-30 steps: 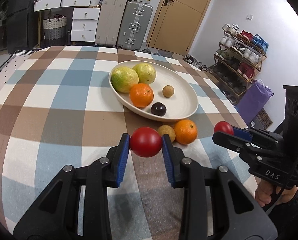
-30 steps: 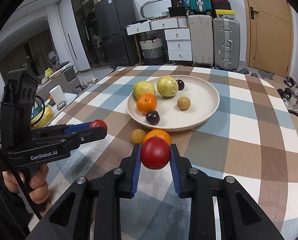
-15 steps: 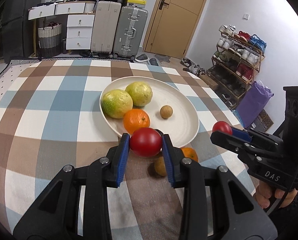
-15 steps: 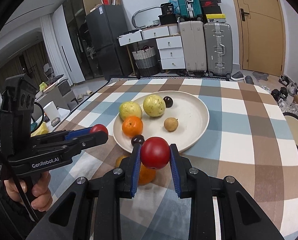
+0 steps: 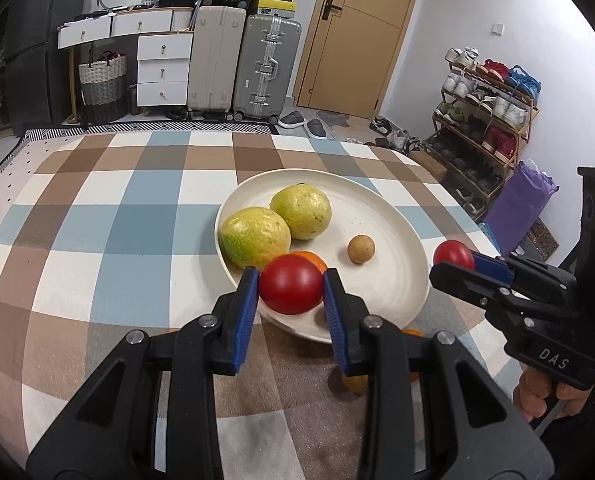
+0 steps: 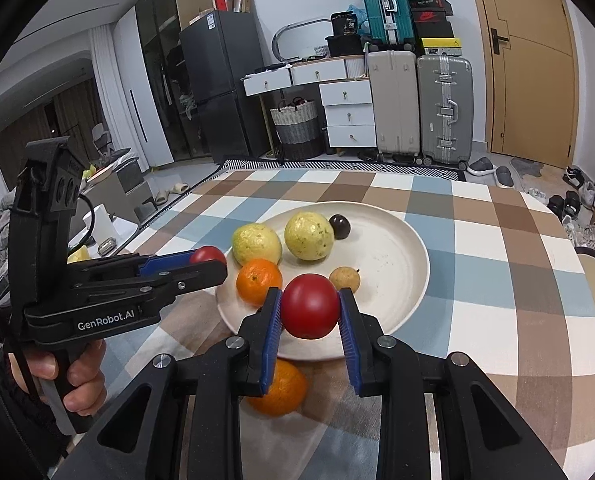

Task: Organize fruits
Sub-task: 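Carry both tomatoes onto the white plate and open both tools to release them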

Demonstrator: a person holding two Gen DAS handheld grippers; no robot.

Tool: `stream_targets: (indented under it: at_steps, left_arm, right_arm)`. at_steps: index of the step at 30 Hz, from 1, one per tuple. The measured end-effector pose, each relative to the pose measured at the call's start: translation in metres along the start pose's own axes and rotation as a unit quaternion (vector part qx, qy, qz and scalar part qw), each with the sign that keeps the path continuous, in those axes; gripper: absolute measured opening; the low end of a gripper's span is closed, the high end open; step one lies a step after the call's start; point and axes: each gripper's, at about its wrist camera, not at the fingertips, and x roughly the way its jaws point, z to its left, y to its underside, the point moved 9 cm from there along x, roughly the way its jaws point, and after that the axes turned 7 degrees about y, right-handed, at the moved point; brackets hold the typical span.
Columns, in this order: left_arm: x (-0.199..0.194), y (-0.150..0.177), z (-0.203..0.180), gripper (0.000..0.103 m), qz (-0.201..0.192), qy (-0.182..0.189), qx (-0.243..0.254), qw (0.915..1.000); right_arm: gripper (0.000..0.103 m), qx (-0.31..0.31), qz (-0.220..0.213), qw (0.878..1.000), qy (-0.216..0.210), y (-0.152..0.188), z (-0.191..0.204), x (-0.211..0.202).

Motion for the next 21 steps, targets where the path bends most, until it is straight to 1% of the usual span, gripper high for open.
stream_targets:
  at_steps: [3,5,9,12,17,21]
  left_arm:
    - [0.001,-0.001,0.002,0.03,0.0,-0.003,-0.002,1.0]
    - [0.002,-0.002,0.004,0.03,-0.001,-0.008,-0.003,1.0]
    - [0.007,-0.002,0.005,0.03,0.001,-0.012,-0.002,0.9999]
    - [0.011,0.001,0.007,0.03,0.003,-0.019,0.002,0.9998]
    - [0.02,0.006,0.01,0.03,0.012,-0.028,0.0,0.9996]
    - [0.023,0.006,0.007,0.03,0.009,-0.027,0.003,0.9996]
  right_arm:
    - [0.028,0.006,0.003,1.0,-0.001,0.001,-0.005,0.006]
    - [0.028,0.011,0.012,1.0,-0.006,0.004,-0.006,0.01]
    - [0.028,0.005,0.027,1.0,0.003,0.007,-0.007,0.019]
    - [0.028,0.009,0.026,1.0,0.0,0.007,-0.007,0.02]
    - [0.028,0.012,0.025,1.0,0.008,0.006,-0.009,0.022]
    - [0.028,0.014,0.029,0.999,0.015,0.007,-0.012,0.025]
